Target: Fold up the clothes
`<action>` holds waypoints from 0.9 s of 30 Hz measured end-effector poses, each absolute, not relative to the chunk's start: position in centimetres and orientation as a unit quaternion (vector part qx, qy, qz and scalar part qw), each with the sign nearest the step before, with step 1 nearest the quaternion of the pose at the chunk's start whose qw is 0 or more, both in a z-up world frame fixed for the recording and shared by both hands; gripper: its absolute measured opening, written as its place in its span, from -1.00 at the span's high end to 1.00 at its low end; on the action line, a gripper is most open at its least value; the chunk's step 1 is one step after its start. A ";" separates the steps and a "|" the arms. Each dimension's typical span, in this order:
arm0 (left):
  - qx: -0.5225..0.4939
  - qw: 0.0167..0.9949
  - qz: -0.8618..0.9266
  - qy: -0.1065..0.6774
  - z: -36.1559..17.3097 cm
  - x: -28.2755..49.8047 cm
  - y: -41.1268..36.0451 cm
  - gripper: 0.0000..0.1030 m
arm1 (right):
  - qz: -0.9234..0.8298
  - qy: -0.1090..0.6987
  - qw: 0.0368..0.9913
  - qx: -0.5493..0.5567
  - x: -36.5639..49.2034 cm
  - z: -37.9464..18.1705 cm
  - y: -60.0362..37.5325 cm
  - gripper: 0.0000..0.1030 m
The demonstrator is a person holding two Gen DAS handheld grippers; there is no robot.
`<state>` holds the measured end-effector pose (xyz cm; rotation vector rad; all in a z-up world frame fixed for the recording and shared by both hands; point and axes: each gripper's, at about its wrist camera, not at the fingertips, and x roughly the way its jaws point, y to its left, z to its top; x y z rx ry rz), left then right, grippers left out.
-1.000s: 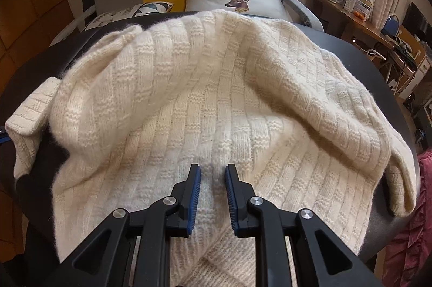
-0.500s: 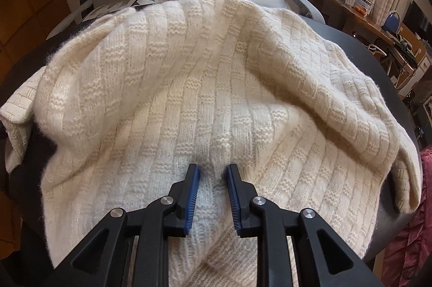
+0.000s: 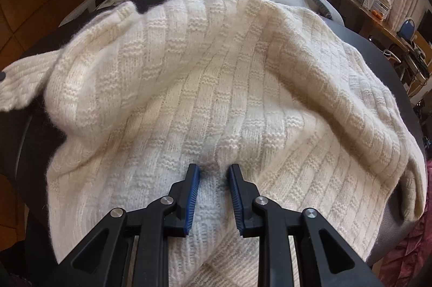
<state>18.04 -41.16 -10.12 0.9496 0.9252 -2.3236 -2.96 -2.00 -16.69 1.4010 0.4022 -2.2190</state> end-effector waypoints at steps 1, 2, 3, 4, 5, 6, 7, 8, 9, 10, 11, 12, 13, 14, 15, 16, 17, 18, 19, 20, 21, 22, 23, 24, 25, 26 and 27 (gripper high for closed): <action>0.341 0.241 -0.846 0.331 -9.6 18.2 -41.8 0.81 | -0.808 0.151 0.247 0.513 -2.8 -16.7 -2.3 0.53; 0.335 0.253 -0.847 0.326 -8.9 18.4 -42.7 0.81 | -0.805 0.155 0.253 0.513 -2.6 -16.7 -2.6 0.54; 0.329 0.266 -0.848 0.320 -8.2 18.6 -43.5 0.81 | -0.803 0.161 0.259 0.513 -2.5 -16.6 -2.8 0.53; 0.322 0.277 -0.849 0.315 -7.5 18.9 -44.4 0.81 | -0.800 0.166 0.263 0.512 -2.4 -16.7 -3.1 0.54; 0.313 0.288 -0.849 0.312 -7.0 19.4 -45.2 0.81 | -0.798 0.171 0.266 0.512 -2.3 -16.7 -3.3 0.53; 0.312 0.299 -0.849 0.303 -6.6 19.8 -46.0 0.81 | -0.797 0.175 0.268 0.512 -2.3 -16.7 -3.4 0.53; 0.310 0.309 -0.850 0.294 -6.2 20.2 -46.8 0.81 | -0.796 0.179 0.268 0.513 -2.3 -16.7 -3.6 0.53; 0.310 0.320 -0.849 0.284 -5.8 20.5 -47.6 0.80 | -0.793 0.181 0.271 0.514 -2.3 -16.6 -3.6 0.53; 0.317 0.330 -0.846 0.275 -5.8 20.3 -48.4 0.80 | -0.791 0.181 0.275 0.516 -2.5 -16.6 -3.6 0.53; 0.330 0.332 -0.839 0.278 -6.0 20.4 -49.0 0.80 | -0.789 0.179 0.276 0.518 -2.6 -16.6 -3.5 0.53; 0.343 0.334 -0.831 0.281 -6.3 20.6 -49.7 0.77 | -0.789 0.175 0.277 0.520 -2.7 -16.6 -3.4 0.53; 0.356 0.334 -0.824 0.286 -6.5 20.8 -50.3 0.75 | -0.788 0.170 0.279 0.521 -3.0 -16.6 -3.2 0.53; 0.364 0.324 -0.817 0.306 -7.0 21.7 -50.7 0.75 | -0.788 0.162 0.281 0.524 -3.2 -16.6 -2.9 0.53; 0.372 0.314 -0.811 0.326 -7.5 22.5 -51.0 0.73 | -0.787 0.153 0.283 0.526 -3.4 -16.6 -2.7 0.53; 0.375 0.307 -0.806 0.340 -7.9 22.8 -51.2 0.73 | -0.786 0.147 0.286 0.529 -3.6 -16.6 -2.4 0.53; 0.378 0.300 -0.801 0.353 -8.1 23.1 -51.4 0.72 | -0.784 0.143 0.288 0.531 -3.6 -16.5 -2.3 0.53; 0.376 0.293 -0.803 0.358 -7.9 23.3 -51.3 0.71 | -0.780 0.140 0.292 0.535 -3.7 -16.4 -2.3 0.53; 0.374 0.284 -0.806 0.361 -7.7 23.5 -51.2 0.68 | -0.777 0.133 0.298 0.538 -4.3 -16.1 -2.0 0.53; 0.373 0.266 -0.815 0.354 -7.1 22.9 -50.4 0.66 | -0.774 0.122 0.305 0.541 -5.2 -15.7 -1.5 0.53; 0.371 0.248 -0.824 0.348 -6.6 22.3 -49.6 0.59 | -0.773 0.109 0.314 0.541 -6.0 -15.1 -1.1 0.53; 0.370 0.230 -0.833 0.340 -6.0 21.7 -48.8 0.47 | -0.772 0.091 0.325 0.538 -6.8 -14.4 -0.5 0.53; 0.369 0.206 -0.845 0.327 -5.4 20.6 -47.8 0.41 | -0.774 0.071 0.334 0.533 -7.8 -13.5 0.1 0.53; 0.370 0.177 -0.858 0.310 -4.8 18.9 -46.3 0.25 | -0.776 0.049 0.343 0.527 -8.9 -12.6 0.8 0.53; 0.376 0.145 -0.870 0.285 -4.5 16.8 -44.6 0.16 | -0.777 0.029 0.351 0.521 -10.2 -11.7 1.4 0.53; 0.381 0.123 -0.876 0.268 -4.4 14.7 -43.4 0.14 | -0.779 0.012 0.355 0.516 -11.5 -10.8 2.0 0.53; 0.390 0.090 -0.880 0.257 -4.5 12.5 -41.9 0.09 | -0.782 -0.001 0.356 0.511 -12.7 -10.0 2.3 0.52; 0.398 0.058 -0.882 0.246 -4.6 10.4 -40.4 0.08 | -0.784 -0.013 0.358 0.507 -13.9 -9.4 2.4 0.52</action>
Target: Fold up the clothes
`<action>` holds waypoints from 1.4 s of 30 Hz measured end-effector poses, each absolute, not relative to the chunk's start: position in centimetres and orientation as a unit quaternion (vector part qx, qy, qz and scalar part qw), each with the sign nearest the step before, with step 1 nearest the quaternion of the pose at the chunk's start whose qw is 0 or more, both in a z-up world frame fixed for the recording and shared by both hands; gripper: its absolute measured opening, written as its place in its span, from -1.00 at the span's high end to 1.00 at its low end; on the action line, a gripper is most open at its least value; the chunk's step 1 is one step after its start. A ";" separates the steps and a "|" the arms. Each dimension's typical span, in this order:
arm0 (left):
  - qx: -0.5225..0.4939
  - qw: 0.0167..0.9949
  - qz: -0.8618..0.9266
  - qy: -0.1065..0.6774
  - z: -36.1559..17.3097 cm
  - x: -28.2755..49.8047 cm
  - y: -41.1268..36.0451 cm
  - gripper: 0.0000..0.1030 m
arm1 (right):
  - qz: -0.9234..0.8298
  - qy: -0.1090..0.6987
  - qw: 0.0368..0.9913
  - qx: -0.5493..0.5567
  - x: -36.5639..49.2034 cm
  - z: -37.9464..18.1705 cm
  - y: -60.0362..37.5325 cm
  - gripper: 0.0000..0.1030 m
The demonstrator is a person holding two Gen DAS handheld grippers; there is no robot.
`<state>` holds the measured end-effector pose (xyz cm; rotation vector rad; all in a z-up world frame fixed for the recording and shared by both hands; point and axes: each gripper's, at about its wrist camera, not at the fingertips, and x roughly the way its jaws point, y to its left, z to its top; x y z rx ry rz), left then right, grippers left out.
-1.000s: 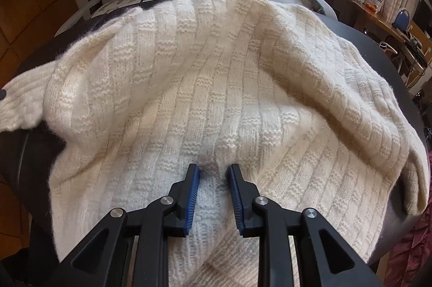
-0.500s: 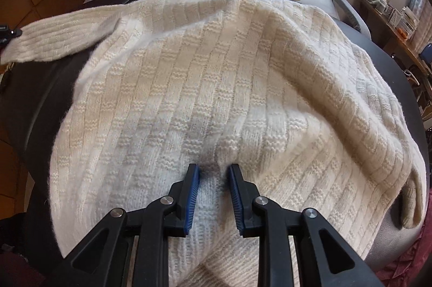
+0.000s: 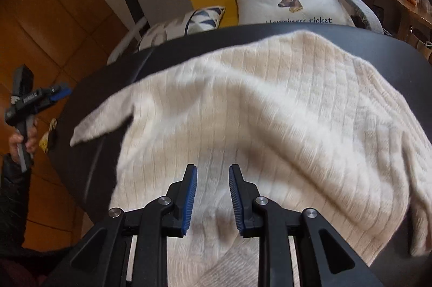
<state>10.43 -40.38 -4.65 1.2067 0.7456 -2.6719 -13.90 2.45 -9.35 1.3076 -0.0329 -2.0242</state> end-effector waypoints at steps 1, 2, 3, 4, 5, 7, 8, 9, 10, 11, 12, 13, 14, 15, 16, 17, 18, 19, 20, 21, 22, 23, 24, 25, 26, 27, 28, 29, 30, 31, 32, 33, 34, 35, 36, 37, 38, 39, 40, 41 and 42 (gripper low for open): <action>0.407 0.031 -0.881 0.239 -5.1 8.3 -38.9 0.08 | -0.787 -0.024 0.359 0.502 -15.1 -8.7 2.6 0.51; 0.416 0.009 -0.879 0.232 -5.6 6.1 -37.3 0.08 | -0.791 -0.027 0.354 0.498 -16.1 -7.9 2.4 0.47; 0.427 -0.012 -0.877 0.222 -6.2 3.6 -36.1 0.08 | -0.798 -0.018 0.341 0.496 -17.2 -7.4 2.1 0.46; 0.435 -0.022 -0.877 0.205 -6.8 1.4 -34.8 0.08 | -0.805 -0.005 0.326 0.495 -18.5 -7.0 2.1 0.46; 0.443 -0.033 -0.876 0.187 -7.4 -0.8 -33.4 0.08 | -0.808 0.005 0.317 0.496 -20.0 -6.9 1.9 0.46; 0.463 -0.055 -0.874 0.137 -8.6 -4.5 -30.4 0.08 | -0.807 0.019 0.308 0.504 -23.3 -7.0 1.5 0.45; 0.469 -0.060 -0.873 0.121 -9.3 -5.6 -29.2 0.08 | -0.805 0.027 0.305 0.507 -24.8 -7.2 1.3 0.45; 0.475 -0.067 -0.871 0.104 -10.1 -7.2 -28.5 0.08 | -0.804 0.036 0.304 0.510 -26.1 -7.4 1.0 0.44; 0.480 -0.072 -0.870 0.087 -10.6 -8.6 -27.8 0.08 | -0.802 0.044 0.302 0.513 -27.4 -7.6 0.8 0.43; 0.484 -0.076 -0.869 0.072 -11.2 -9.9 -27.0 0.08 | -0.799 0.052 0.302 0.517 -28.7 -7.9 0.4 0.39; 0.488 -0.079 -0.867 0.061 -11.9 -10.9 -26.5 0.08 | -0.795 0.060 0.304 0.521 -29.8 -8.3 0.0 0.34; 0.489 -0.082 -0.867 0.052 -12.3 -11.5 -26.0 0.08 | -0.790 0.071 0.305 0.526 -30.9 -8.7 -0.5 0.22; 0.491 -0.086 -0.866 0.043 -12.6 -12.2 -25.5 0.08 | -0.784 0.084 0.307 0.533 -31.9 -9.2 -1.2 0.11; 0.493 -0.089 -0.865 0.033 -12.9 -12.7 -25.0 0.08 | -0.778 0.097 0.307 0.539 -32.7 -9.7 -1.7 0.08; 0.496 -0.091 -0.863 0.021 -13.1 -13.2 -24.6 0.08 | -0.771 0.107 0.308 0.546 -33.5 -10.1 -2.1 0.05; 0.500 -0.095 -0.861 0.012 -13.5 -13.7 -24.2 0.08 | -0.763 0.116 0.313 0.553 -34.2 -10.6 -2.6 0.01; 0.502 -0.096 -0.860 0.004 -13.8 -14.0 -24.0 0.07 | -0.757 0.127 0.314 0.559 -34.9 -11.0 -3.1 -0.03; 0.504 -0.097 -0.858 -0.004 -14.1 -14.4 -23.8 0.07 | -0.752 0.137 0.312 0.564 -35.5 -11.3 -3.5 -0.04; 0.506 -0.099 -0.857 -0.014 -14.3 -14.8 -23.6 0.07 | -0.746 0.147 0.313 0.569 -36.1 -11.7 -4.0 -0.05; 0.506 -0.101 -0.856 -0.020 -14.6 -15.1 -23.4 0.07 | -0.741 0.154 0.312 0.575 -36.6 -12.0 -4.3 -0.05; 0.507 -0.104 -0.855 -0.025 -14.9 -15.4 -23.3 0.07 | -0.734 0.158 0.311 0.583 -37.1 -12.4 -4.5 -0.05; 0.509 -0.109 -0.853 -0.029 -15.1 -15.6 -23.2 0.06 | -0.725 0.162 0.311 0.593 -37.5 -13.0 -4.8 -0.05; 0.511 -0.113 -0.851 -0.032 -15.3 -15.8 -23.1 0.06 | -0.716 0.166 0.310 0.603 -37.9 -13.6 -5.1 -0.05; 0.513 -0.117 -0.849 -0.035 -15.5 -15.9 -23.0 0.06 | -0.709 0.170 0.307 0.612 -38.2 -14.1 -5.3 -0.05; 0.515 -0.121 -0.847 -0.038 -15.7 -16.0 -22.9 0.05 | -0.703 0.173 0.301 0.621 -38.3 -14.7 -5.5 -0.05; 0.518 -0.125 -0.845 -0.041 -15.9 -16.2 -22.8 0.02 | -0.697 0.176 0.296 0.629 -38.5 -15.3 -5.7 -0.05; 0.520 -0.127 -0.843 -0.044 -16.1 -16.2 -22.7 0.00 | -0.694 0.179 0.293 0.633 -38.4 -15.7 -5.8 -0.05; 0.525 -0.128 -0.840 -0.046 -16.4 -16.2 -22.6 -0.02 | -0.694 0.183 0.292 0.632 -38.2 -16.0 -6.0 -0.05; 0.530 -0.128 -0.837 -0.048 -16.7 -16.3 -22.4 -0.02 | -0.694 0.188 0.291 0.631 -38.1 -16.2 -6.1 -0.05; 0.533 -0.127 -0.835 -0.047 -17.0 -16.3 -22.4 -0.02 | -0.697 0.194 0.291 0.627 -37.8 -16.3 -6.3 -0.05; 0.533 -0.126 -0.835 -0.045 -17.2 -16.3 -22.3 -0.02 | -0.701 0.201 0.290 0.620 -37.5 -16.2 -6.4 0.00; 0.533 -0.125 -0.836 -0.044 -17.4 -16.2 -22.3 -0.02 | -0.706 0.206 0.288 0.614 -37.2 -16.2 -6.5 0.05; 0.532 -0.122 -0.837 -0.047 -17.5 -16.1 -22.2 -0.01 | -0.710 0.213 0.284 0.608 -36.9 -16.1 -6.6 0.11; 0.527 -0.115 -0.841 -0.047 -17.4 -15.9 -22.1 0.05 | -0.716 0.221 0.278 0.601 -36.5 -16.0 -6.8 0.34; 0.522 -0.108 -0.845 -0.047 -17.4 -15.8 -22.0 0.22 | -0.722 0.227 0.272 0.594 -36.0 -15.9 -7.1 0.51; 0.517 -0.101 -0.849 -0.047 -17.3 -15.6 -21.8 0.31 | -0.729 0.240 0.265 0.583 -35.5 -15.7 -7.5 0.72; 0.512 -0.094 -0.853 -0.048 -17.3 -15.5 -21.7 0.49 | -0.737 0.258 0.256 0.570 -34.8 -15.6 -8.0 0.77; 0.507 -0.086 -0.857 -0.048 -17.2 -15.4 -21.6 0.63 | -0.744 0.276 0.248 0.556 -34.1 -15.5 -8.5 0.79; 0.501 -0.077 -0.861 -0.046 -17.1 -15.1 -21.6 0.67 | -0.750 0.289 0.241 0.544 -33.5 -15.3 -8.8 0.81; 0.495 -0.068 -0.865 -0.043 -16.9 -14.9 -21.6 0.74 | -0.757 0.297 0.235 0.533 -32.9 -15.2 -8.9 0.82; 0.489 -0.060 -0.870 -0.040 -16.7 -14.5 -21.6 0.77 | -0.764 0.301 0.231 0.522 -32.4 -14.9 -8.9 0.82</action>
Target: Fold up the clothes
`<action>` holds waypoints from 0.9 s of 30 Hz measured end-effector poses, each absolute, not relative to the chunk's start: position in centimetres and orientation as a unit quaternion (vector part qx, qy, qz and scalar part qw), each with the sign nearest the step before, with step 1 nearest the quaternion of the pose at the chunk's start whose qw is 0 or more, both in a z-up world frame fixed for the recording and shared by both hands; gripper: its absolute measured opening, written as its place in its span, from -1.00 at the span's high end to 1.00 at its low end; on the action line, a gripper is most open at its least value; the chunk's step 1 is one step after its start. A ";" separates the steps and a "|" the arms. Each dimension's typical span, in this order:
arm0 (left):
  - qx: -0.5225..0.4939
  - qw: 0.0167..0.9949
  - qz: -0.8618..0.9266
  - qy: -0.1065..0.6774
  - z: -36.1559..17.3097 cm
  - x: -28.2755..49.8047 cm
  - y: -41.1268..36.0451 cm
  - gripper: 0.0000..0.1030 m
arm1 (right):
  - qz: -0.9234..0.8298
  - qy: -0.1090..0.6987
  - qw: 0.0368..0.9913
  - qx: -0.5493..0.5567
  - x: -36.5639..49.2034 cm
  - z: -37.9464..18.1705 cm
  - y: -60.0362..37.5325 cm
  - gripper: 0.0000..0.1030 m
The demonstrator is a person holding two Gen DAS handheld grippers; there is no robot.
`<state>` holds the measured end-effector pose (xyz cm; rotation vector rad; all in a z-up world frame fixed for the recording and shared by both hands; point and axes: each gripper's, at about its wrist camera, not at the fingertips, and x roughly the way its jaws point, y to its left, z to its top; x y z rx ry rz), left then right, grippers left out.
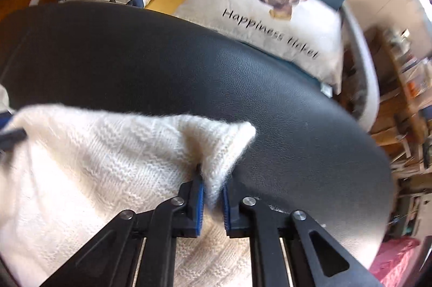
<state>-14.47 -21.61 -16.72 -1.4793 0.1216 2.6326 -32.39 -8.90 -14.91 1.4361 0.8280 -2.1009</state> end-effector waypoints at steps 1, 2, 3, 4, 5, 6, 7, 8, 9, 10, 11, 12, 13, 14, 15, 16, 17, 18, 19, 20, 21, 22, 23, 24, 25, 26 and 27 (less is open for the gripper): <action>-0.482 0.050 0.874 0.039 -16.4 -14.1 -21.6 0.78 | -0.772 0.301 0.226 0.511 -31.9 -14.4 -8.8 0.83; -0.475 0.041 0.878 0.038 -16.2 -13.8 -21.5 0.79 | -0.782 0.299 0.223 0.500 -31.4 -13.8 -8.7 0.83; -0.467 0.032 0.883 0.038 -15.8 -13.4 -21.5 0.79 | -0.792 0.294 0.221 0.487 -30.9 -12.9 -8.6 0.83; -0.455 0.020 0.889 0.043 -15.3 -12.8 -21.3 0.80 | -0.804 0.289 0.218 0.472 -30.4 -11.9 -8.4 0.83; -0.443 0.008 0.895 0.049 -14.7 -12.3 -21.2 0.80 | -0.816 0.284 0.214 0.455 -29.8 -10.8 -8.2 0.84; -0.430 -0.001 0.901 0.055 -14.2 -12.0 -21.2 0.80 | -0.828 0.278 0.211 0.438 -29.2 -9.7 -8.1 0.84; -0.412 -0.017 0.908 0.066 -13.5 -11.3 -20.9 0.80 | -0.843 0.275 0.204 0.414 -28.4 -8.6 -7.9 0.83; -0.394 -0.032 0.915 0.078 -12.8 -10.6 -20.6 0.81 | -0.860 0.275 0.193 0.384 -27.4 -7.6 -7.7 0.83; -0.373 -0.051 0.922 0.091 -12.1 -9.8 -20.3 0.82 | -0.873 0.274 0.182 0.361 -26.4 -7.0 -7.4 0.83; -0.355 -0.067 0.926 0.105 -11.6 -9.2 -19.8 0.86 | -0.882 0.275 0.171 0.342 -25.4 -6.9 -7.1 0.83; -0.340 -0.080 0.930 0.118 -11.3 -8.6 -19.3 0.88 | -0.885 0.274 0.165 0.339 -24.6 -7.3 -6.6 0.83; -0.347 -0.073 0.928 0.118 -11.4 -8.2 -19.0 0.88 | -0.883 0.271 0.161 0.348 -23.8 -8.2 -6.0 0.83; -0.356 -0.057 0.926 0.113 -11.8 -7.5 -18.6 0.88 | -0.881 0.268 0.157 0.356 -23.1 -9.1 -5.5 0.83; -0.366 -0.042 0.923 0.108 -12.3 -6.9 -18.2 0.88 | -0.879 0.265 0.154 0.365 -22.3 -10.0 -4.9 0.83; -0.376 -0.025 0.921 0.102 -12.7 -6.2 -17.9 0.87 | -0.876 0.260 0.151 0.377 -21.5 -11.1 -4.2 0.83; -0.384 -0.004 0.918 0.096 -13.1 -5.6 -17.7 0.87 | -0.872 0.256 0.151 0.390 -20.8 -12.4 -3.4 0.83; -0.393 0.017 0.915 0.090 -13.6 -5.0 -17.5 0.86 | -0.867 0.254 0.151 0.401 -20.0 -13.5 -2.7 0.83; -0.401 0.039 0.912 0.082 -14.0 -4.5 -17.3 0.85 | -0.864 0.254 0.149 0.409 -19.4 -14.4 -2.0 0.83; -0.412 0.057 0.907 0.065 -14.2 -4.5 -17.5 0.84 | -0.863 0.252 0.146 0.414 -18.9 -15.1 -1.4 0.83; -0.421 0.074 0.903 0.039 -14.1 -4.3 -18.0 0.82 | -0.863 0.249 0.143 0.417 -18.4 -15.6 -0.9 0.83; -0.429 0.090 0.899 0.014 -14.0 -4.0 -18.6 0.82 | -0.862 0.245 0.141 0.420 -17.9 -16.1 -0.3 0.83; -0.432 0.099 0.896 -0.013 -13.6 -4.0 -19.4 0.82 | -0.863 0.242 0.139 0.422 -17.4 -16.4 0.2 0.83; -0.433 0.099 0.895 -0.037 -13.0 -4.7 -20.4 0.82 | -0.864 0.238 0.137 0.423 -17.1 -16.6 0.6 0.83; -0.433 0.100 0.894 -0.061 -12.4 -5.3 -21.4 0.82 | -0.866 0.233 0.137 0.422 -16.9 -16.6 0.9 0.83; -0.434 0.100 0.891 -0.085 -11.8 -5.9 -22.4 0.82 | -0.867 0.229 0.136 0.421 -16.8 -16.6 1.0 0.83; -0.434 0.101 0.889 -0.108 -11.3 -6.6 -23.3 0.80 | -0.867 0.229 0.135 0.421 -16.8 -16.7 0.9 0.83; -0.436 0.106 0.886 -0.117 -11.1 -7.8 -23.7 0.79 | -0.868 0.231 0.134 0.419 -16.7 -16.8 0.8 0.83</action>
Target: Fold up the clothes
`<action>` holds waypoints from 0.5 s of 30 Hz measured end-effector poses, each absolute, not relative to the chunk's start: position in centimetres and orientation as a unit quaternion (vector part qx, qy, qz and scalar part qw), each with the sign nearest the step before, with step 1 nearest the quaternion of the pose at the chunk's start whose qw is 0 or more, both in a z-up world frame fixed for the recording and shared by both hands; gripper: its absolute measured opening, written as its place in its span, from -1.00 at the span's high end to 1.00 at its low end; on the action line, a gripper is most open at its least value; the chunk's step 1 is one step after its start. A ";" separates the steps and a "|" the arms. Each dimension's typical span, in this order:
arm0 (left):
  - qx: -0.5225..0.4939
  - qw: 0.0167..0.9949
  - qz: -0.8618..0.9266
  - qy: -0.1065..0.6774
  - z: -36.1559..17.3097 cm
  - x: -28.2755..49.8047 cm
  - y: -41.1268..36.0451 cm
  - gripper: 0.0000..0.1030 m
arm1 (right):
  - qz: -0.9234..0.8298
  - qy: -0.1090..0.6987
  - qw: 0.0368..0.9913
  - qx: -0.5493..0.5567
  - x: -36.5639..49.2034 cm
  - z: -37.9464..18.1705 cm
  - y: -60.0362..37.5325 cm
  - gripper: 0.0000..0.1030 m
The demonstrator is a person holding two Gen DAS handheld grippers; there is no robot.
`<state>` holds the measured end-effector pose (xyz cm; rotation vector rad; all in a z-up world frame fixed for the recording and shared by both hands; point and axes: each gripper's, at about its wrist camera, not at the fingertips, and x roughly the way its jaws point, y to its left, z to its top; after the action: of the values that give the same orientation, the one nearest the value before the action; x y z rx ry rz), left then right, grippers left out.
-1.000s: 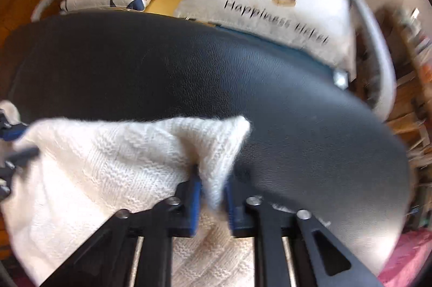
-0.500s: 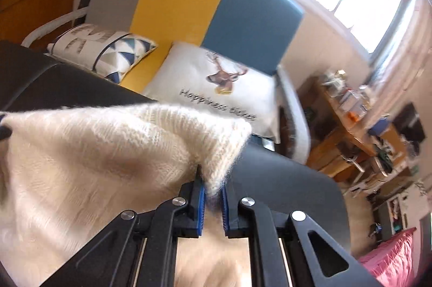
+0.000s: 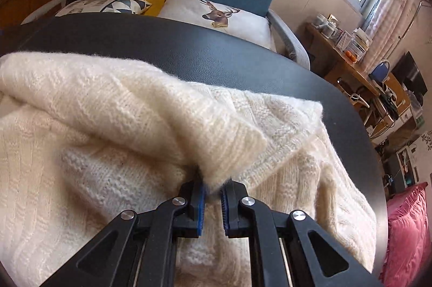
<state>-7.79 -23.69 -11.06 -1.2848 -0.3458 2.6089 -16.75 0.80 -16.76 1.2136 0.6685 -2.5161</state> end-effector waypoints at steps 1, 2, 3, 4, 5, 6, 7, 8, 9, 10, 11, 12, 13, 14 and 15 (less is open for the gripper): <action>-0.439 0.111 0.883 -0.127 -10.9 -8.9 -24.0 0.77 | -0.868 0.234 0.133 0.416 -16.6 -16.9 0.7 0.83; -0.441 0.117 0.880 -0.136 -10.7 -10.1 -24.4 0.64 | -0.868 0.239 0.132 0.414 -16.5 -17.1 0.6 0.83; -0.443 0.122 0.876 -0.145 -10.5 -11.2 -24.7 0.63 | -0.869 0.244 0.131 0.410 -16.3 -17.1 0.5 0.83; -0.450 0.128 0.871 -0.152 -10.6 -11.5 -24.3 0.62 | -0.869 0.248 0.130 0.408 -16.2 -17.2 0.4 0.83; -0.465 0.145 0.860 -0.148 -11.0 -12.3 -23.6 0.58 | -0.870 0.248 0.130 0.406 -16.2 -17.2 0.3 0.81; -0.476 0.147 0.856 -0.137 -11.4 -13.5 -22.9 0.58 | -0.871 0.247 0.130 0.404 -16.2 -17.2 0.3 0.81; -0.486 0.156 0.850 -0.129 -11.8 -14.3 -22.2 0.58 | -0.872 0.246 0.131 0.403 -16.2 -17.2 0.3 0.81; -0.497 0.165 0.843 -0.122 -12.2 -15.2 -21.4 0.48 | -0.873 0.244 0.131 0.402 -16.2 -17.2 0.3 0.79; -0.510 0.177 0.834 -0.117 -12.8 -16.2 -20.7 0.47 | -0.873 0.243 0.132 0.401 -16.2 -17.2 0.3 0.79; -0.517 0.177 0.831 -0.108 -13.2 -17.1 -20.0 0.45 | -0.874 0.240 0.132 0.401 -16.3 -17.2 0.3 0.79; -0.527 0.190 0.823 -0.092 -13.8 -17.9 -19.2 0.37 | -0.875 0.236 0.134 0.401 -16.4 -17.2 0.4 0.78; -0.535 0.202 0.817 -0.076 -14.3 -18.7 -18.5 0.36 | -0.875 0.233 0.135 0.402 -16.4 -17.2 0.5 0.78; -0.542 0.209 0.812 -0.065 -14.8 -19.1 -18.1 0.35 | -0.876 0.229 0.136 0.402 -16.5 -17.2 0.6 0.78; -0.548 0.217 0.806 -0.055 -15.4 -19.5 -17.7 0.32 | -0.876 0.227 0.136 0.402 -16.5 -17.2 0.6 0.78; -0.556 0.232 0.797 -0.054 -15.8 -19.6 -17.4 0.31 | -0.877 0.227 0.137 0.402 -16.5 -17.2 0.7 0.78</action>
<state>-19.61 -17.42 -15.78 -1.5268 -0.1485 2.1895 -16.52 0.66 -17.18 1.1624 0.6570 -2.5377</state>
